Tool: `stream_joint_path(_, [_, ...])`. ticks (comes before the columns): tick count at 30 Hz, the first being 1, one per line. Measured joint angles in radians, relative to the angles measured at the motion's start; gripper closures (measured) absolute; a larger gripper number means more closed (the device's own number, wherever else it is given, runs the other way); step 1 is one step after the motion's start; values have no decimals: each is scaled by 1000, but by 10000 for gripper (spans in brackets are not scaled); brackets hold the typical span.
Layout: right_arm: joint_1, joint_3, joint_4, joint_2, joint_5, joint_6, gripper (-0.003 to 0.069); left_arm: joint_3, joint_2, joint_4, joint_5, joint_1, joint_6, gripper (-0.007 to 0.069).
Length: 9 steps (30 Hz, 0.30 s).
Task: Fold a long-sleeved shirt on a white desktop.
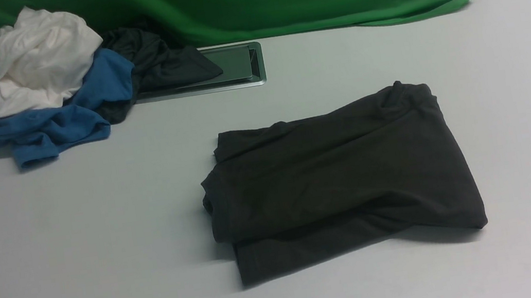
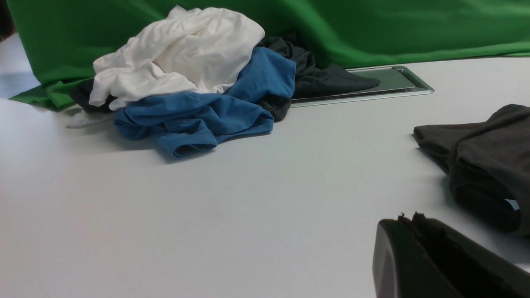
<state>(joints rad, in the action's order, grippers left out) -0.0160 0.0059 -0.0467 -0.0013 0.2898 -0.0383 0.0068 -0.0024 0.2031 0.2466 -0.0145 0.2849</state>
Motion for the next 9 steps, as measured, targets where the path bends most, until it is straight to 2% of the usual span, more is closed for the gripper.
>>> stream_joint_path(9, [0, 0, 0, 0, 0, -1, 422, 0, 0, 1, 0, 0, 0, 603])
